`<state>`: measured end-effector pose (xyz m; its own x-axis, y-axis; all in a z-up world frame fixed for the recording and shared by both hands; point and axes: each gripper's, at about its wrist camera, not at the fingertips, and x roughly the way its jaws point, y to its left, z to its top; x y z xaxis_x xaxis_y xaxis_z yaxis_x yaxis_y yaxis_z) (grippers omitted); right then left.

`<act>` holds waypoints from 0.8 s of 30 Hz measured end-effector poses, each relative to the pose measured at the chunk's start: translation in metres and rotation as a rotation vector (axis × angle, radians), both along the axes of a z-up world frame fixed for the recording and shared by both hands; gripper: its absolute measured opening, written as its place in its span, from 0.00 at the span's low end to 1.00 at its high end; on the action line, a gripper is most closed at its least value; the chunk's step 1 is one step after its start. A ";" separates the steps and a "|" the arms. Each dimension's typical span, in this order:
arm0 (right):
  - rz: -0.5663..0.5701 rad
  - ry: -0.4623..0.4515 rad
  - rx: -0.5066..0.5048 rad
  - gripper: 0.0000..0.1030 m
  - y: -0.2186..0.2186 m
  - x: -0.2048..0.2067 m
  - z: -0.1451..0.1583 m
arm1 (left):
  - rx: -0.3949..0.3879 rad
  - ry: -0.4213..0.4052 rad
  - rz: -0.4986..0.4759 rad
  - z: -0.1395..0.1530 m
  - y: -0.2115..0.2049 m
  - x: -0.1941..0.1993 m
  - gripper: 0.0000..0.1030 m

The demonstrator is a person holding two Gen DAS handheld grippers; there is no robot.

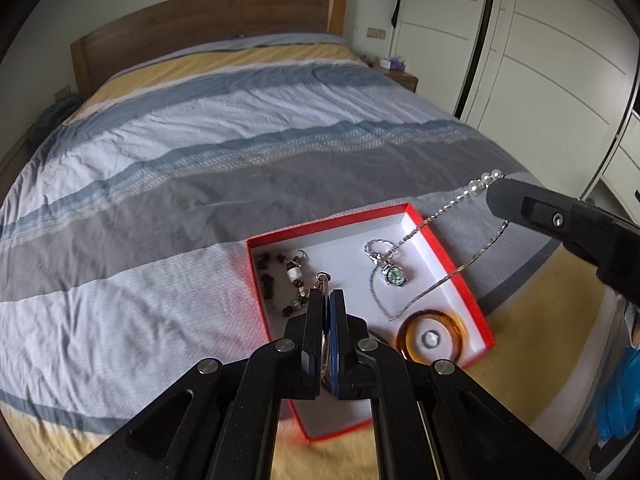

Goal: Organize jewelry
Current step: 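Carry the bangle and necklace into the red box and open both grippers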

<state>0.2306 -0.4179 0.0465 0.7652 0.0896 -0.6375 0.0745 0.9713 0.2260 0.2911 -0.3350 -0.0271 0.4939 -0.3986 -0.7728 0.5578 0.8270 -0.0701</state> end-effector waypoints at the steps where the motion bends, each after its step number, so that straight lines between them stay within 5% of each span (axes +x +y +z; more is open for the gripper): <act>1: 0.000 0.013 0.003 0.04 -0.004 0.006 -0.010 | 0.007 0.011 0.000 -0.008 -0.004 0.005 0.03; 6: -0.011 0.081 0.018 0.04 -0.020 0.018 -0.059 | 0.046 0.054 0.000 -0.047 -0.020 0.021 0.03; 14: -0.014 0.175 0.063 0.05 -0.031 0.009 -0.114 | 0.058 0.016 -0.027 -0.059 -0.030 0.018 0.03; 24: -0.031 0.229 0.062 0.05 -0.040 -0.012 -0.132 | 0.077 0.062 -0.061 -0.070 -0.029 -0.004 0.04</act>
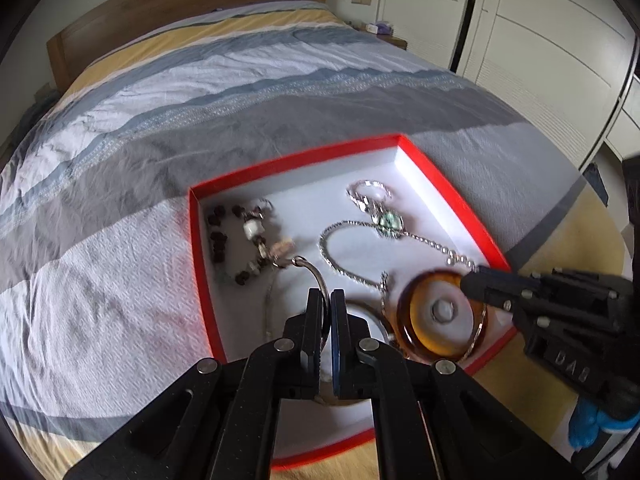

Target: Organize jewelry

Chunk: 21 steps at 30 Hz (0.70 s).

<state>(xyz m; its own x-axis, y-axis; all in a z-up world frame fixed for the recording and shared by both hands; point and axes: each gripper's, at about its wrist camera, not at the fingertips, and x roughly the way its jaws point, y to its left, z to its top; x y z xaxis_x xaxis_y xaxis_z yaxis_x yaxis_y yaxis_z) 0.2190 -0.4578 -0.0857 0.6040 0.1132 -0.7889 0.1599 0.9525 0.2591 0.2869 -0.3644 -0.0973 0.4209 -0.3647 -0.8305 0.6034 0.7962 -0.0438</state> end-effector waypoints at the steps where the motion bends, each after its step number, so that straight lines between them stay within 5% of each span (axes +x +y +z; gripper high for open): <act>1: -0.002 0.004 0.000 0.05 -0.001 -0.001 -0.001 | 0.007 0.010 -0.002 -0.003 -0.001 -0.003 0.04; 16: -0.017 0.053 0.008 0.07 -0.005 -0.011 -0.008 | 0.017 0.090 0.005 -0.023 0.011 -0.019 0.11; 21: -0.032 0.045 0.014 0.22 -0.007 -0.020 -0.002 | -0.019 0.109 0.022 -0.016 0.020 -0.025 0.24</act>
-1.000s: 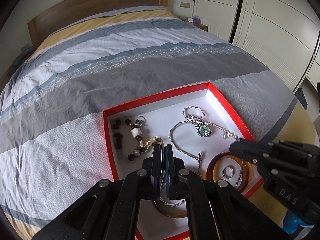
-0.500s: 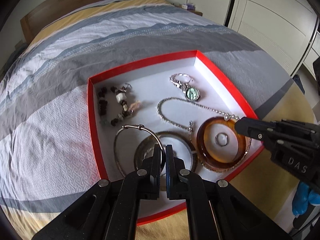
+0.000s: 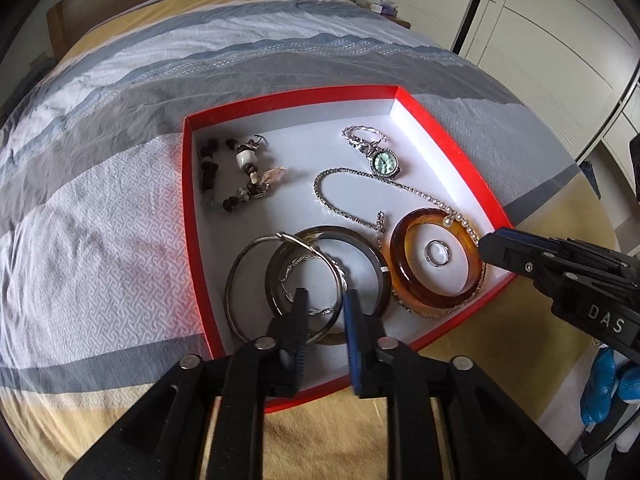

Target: Organize jewelry

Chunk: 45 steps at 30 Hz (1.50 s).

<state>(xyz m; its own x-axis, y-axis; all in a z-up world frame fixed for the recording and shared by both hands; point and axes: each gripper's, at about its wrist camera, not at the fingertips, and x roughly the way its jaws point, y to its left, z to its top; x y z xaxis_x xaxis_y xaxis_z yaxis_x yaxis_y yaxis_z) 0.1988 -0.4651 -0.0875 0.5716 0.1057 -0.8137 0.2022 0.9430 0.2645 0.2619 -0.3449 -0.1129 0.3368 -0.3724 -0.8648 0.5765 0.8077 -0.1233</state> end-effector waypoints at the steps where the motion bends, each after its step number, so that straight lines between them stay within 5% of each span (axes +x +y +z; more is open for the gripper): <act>1: -0.003 -0.003 -0.002 0.24 0.001 -0.002 0.002 | -0.005 0.000 0.004 0.002 0.001 -0.001 0.29; 8: -0.018 -0.031 -0.015 0.29 0.009 -0.024 0.027 | -0.041 -0.049 0.037 0.036 0.020 -0.019 0.37; 16: 0.000 -0.112 -0.066 0.37 0.045 -0.063 0.079 | -0.046 -0.197 0.171 0.094 0.074 -0.063 0.66; 28: 0.087 -0.221 -0.123 0.46 0.143 -0.131 0.140 | -0.014 -0.397 0.279 0.172 0.162 -0.157 0.76; 45: 0.123 -0.303 -0.186 0.48 0.220 -0.190 0.172 | -0.056 -0.548 0.403 0.204 0.257 -0.244 1.00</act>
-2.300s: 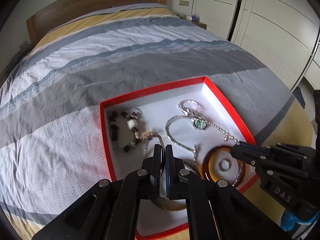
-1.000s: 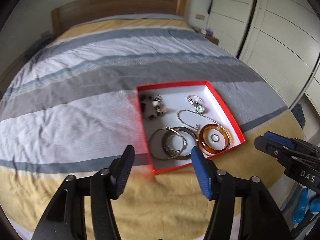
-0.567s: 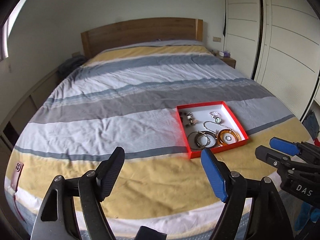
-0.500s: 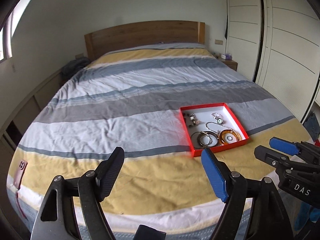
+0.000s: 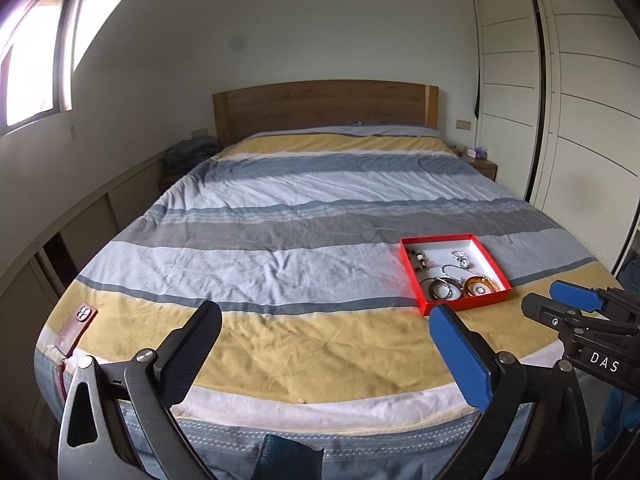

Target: Organize jewelry

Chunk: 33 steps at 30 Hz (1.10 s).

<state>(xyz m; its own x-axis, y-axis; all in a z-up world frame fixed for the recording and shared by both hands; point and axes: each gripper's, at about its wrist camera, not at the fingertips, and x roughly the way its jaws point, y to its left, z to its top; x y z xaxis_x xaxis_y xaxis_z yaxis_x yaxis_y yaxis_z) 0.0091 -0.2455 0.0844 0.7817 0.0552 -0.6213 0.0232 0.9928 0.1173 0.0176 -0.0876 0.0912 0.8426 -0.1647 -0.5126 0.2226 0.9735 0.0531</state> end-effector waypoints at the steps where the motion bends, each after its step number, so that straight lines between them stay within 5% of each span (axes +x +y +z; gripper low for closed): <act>1: 0.004 -0.002 -0.004 0.48 0.003 -0.002 0.000 | 0.002 -0.003 0.007 0.000 0.004 -0.003 1.00; 17: 0.015 -0.016 -0.056 0.63 0.020 -0.027 -0.013 | 0.007 -0.024 0.094 -0.007 0.034 -0.032 1.00; 33: -0.027 0.022 -0.049 0.64 0.007 -0.025 -0.034 | 0.031 0.005 0.088 -0.021 0.028 -0.028 1.00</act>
